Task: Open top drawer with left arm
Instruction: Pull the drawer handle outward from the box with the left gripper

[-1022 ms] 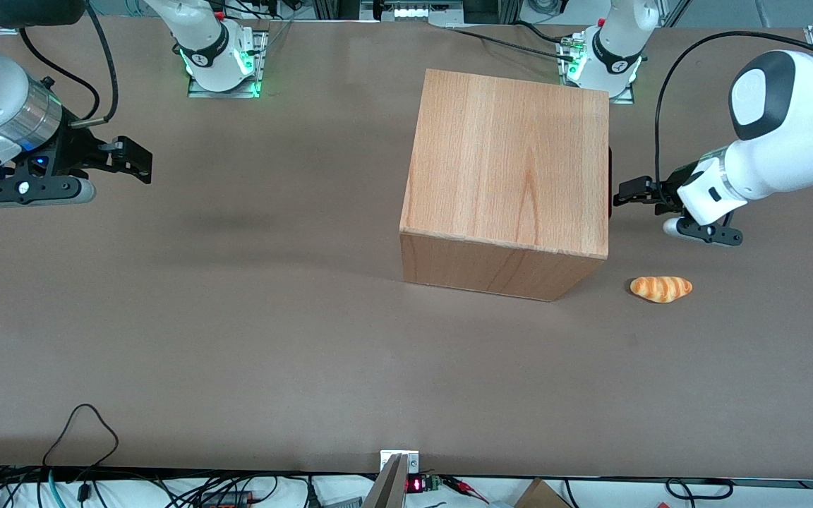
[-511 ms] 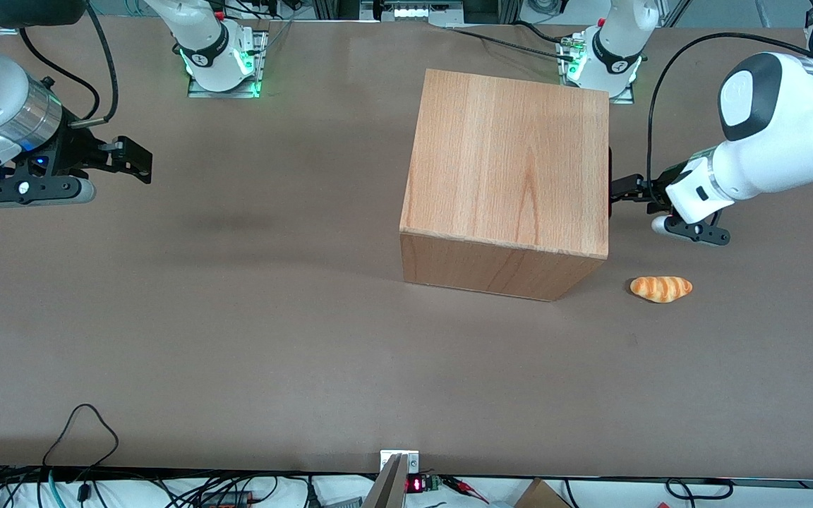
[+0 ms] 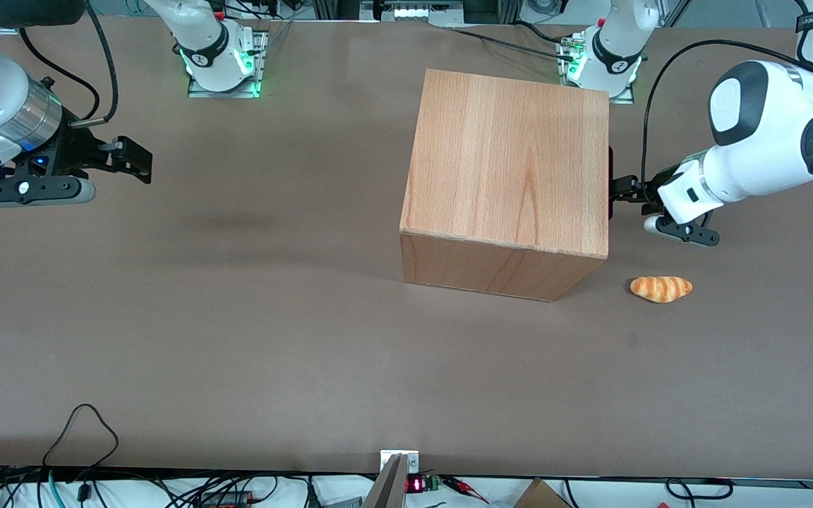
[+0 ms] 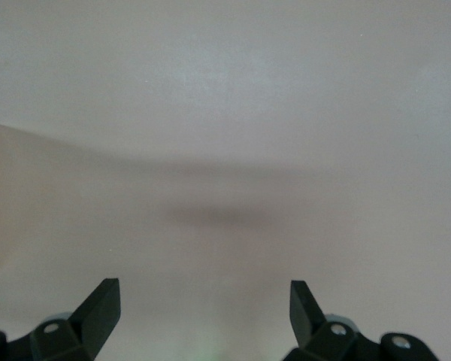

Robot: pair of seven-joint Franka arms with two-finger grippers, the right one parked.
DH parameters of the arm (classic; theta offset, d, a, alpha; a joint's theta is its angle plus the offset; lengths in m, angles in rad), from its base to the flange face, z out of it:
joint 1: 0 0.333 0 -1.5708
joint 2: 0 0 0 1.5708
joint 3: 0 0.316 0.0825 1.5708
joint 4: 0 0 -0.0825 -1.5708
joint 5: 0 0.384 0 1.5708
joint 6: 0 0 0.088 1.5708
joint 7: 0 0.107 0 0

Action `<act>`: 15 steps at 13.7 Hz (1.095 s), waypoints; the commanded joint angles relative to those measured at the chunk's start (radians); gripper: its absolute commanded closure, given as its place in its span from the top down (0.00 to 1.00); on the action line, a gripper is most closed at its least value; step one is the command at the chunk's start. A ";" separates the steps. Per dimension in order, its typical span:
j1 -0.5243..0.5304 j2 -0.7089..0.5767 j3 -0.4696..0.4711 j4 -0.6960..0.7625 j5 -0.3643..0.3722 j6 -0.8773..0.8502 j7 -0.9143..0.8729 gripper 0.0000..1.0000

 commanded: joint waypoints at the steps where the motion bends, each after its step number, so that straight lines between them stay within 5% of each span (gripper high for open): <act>1: 0.040 0.004 0.011 -0.008 -0.007 0.012 0.038 1.00; 15: 0.183 0.003 0.017 0.001 0.136 0.007 0.022 1.00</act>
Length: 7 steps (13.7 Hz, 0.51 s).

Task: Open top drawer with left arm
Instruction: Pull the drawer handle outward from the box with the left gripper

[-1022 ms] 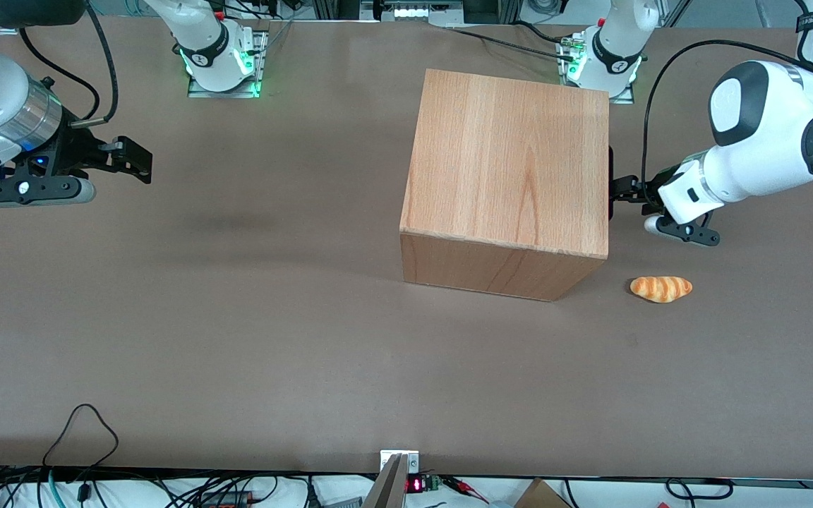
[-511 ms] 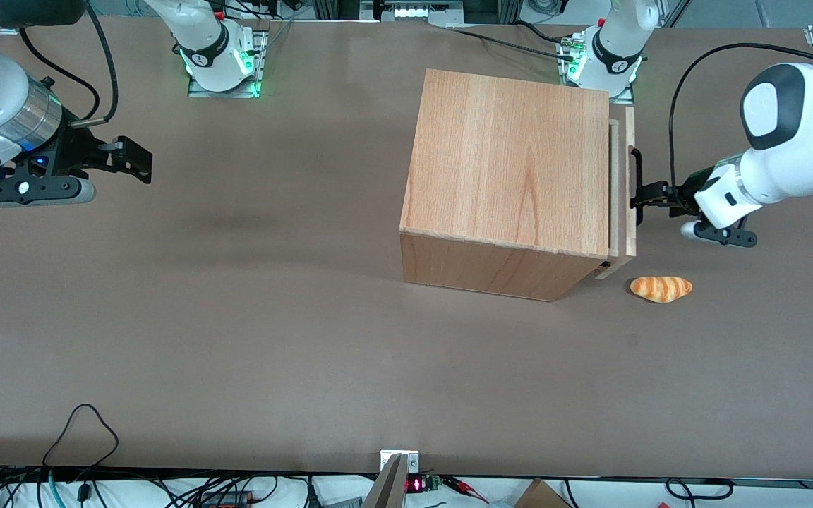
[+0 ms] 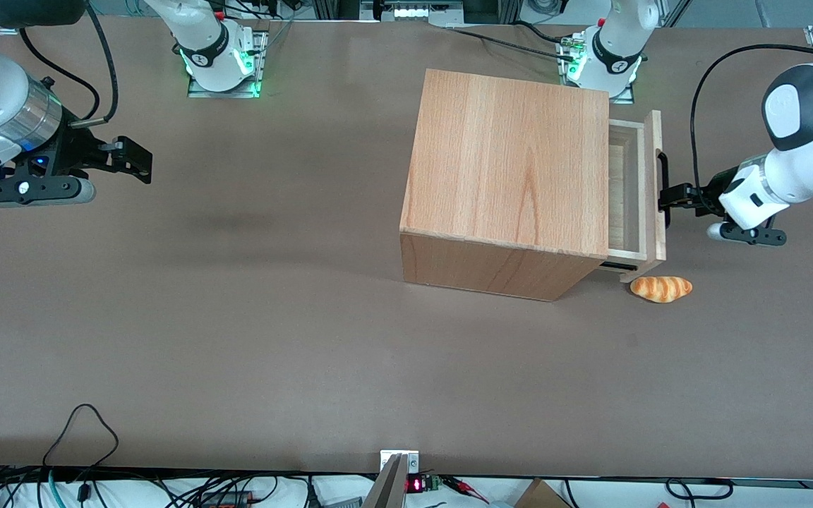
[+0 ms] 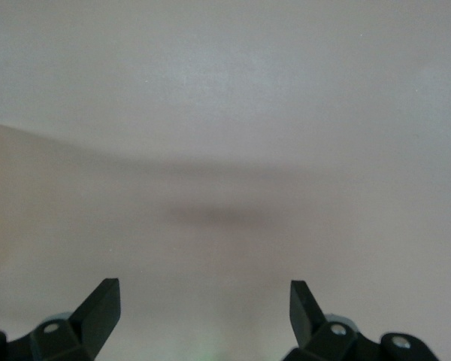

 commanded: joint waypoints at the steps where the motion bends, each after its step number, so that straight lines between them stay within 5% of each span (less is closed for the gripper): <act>1: 0.043 0.000 0.000 0.004 0.047 0.007 0.005 1.00; 7: 0.119 0.004 0.000 0.028 0.113 0.016 0.001 1.00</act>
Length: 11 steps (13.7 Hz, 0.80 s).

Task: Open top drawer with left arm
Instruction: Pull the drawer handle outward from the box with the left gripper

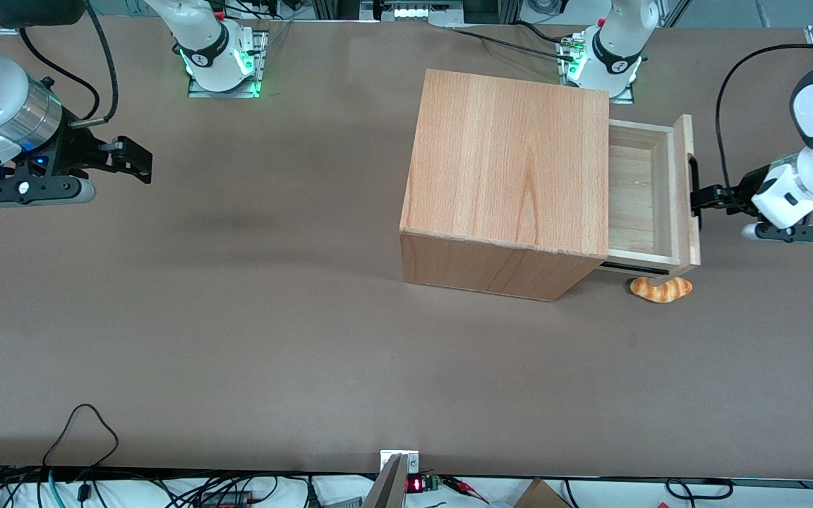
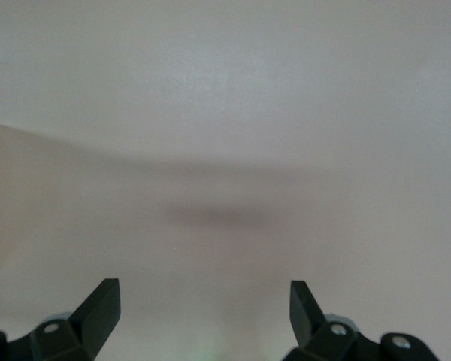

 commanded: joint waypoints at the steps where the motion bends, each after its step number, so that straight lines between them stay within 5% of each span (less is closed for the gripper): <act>1: 0.048 0.005 -0.004 0.027 0.040 0.000 0.001 1.00; 11: 0.127 0.022 -0.004 0.112 0.040 -0.020 -0.003 1.00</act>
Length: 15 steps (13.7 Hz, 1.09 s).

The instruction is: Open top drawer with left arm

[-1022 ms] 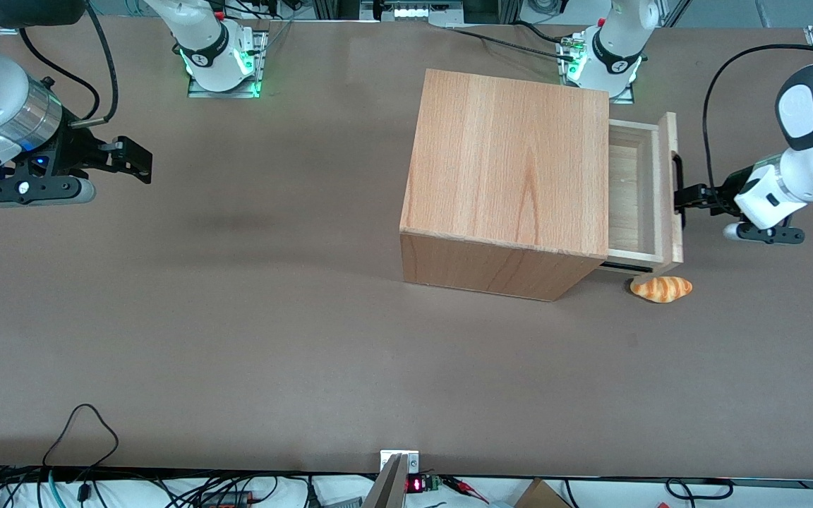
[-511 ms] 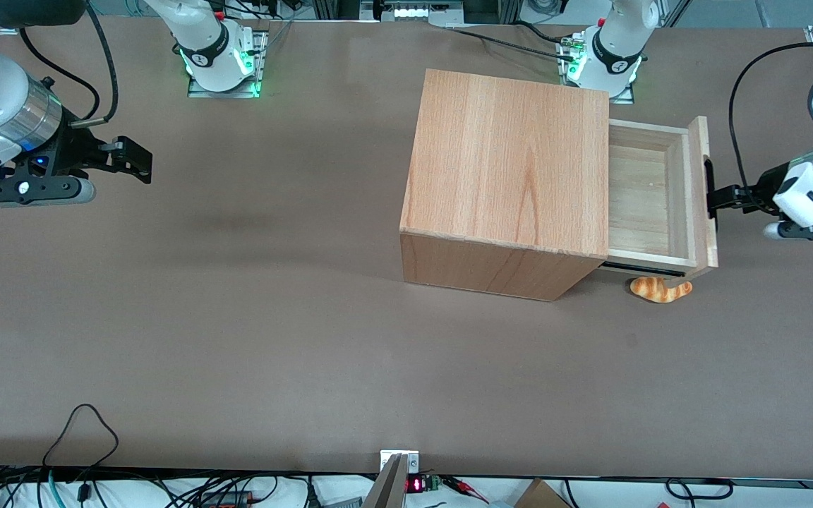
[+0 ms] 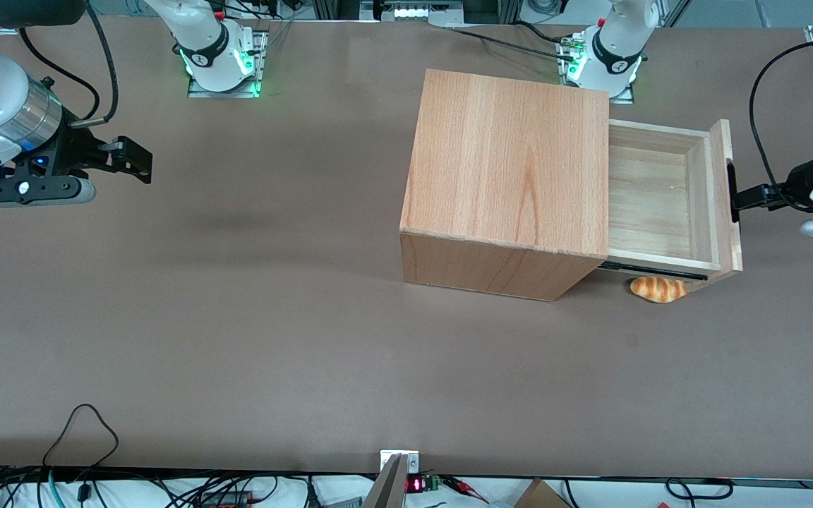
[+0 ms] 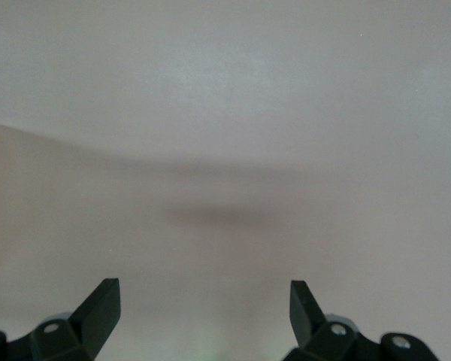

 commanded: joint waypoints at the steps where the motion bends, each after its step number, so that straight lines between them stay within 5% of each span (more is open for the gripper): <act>1: 0.012 0.018 -0.007 0.092 0.034 -0.043 -0.023 1.00; 15: -0.058 0.018 -0.056 0.488 0.035 -0.321 -0.095 1.00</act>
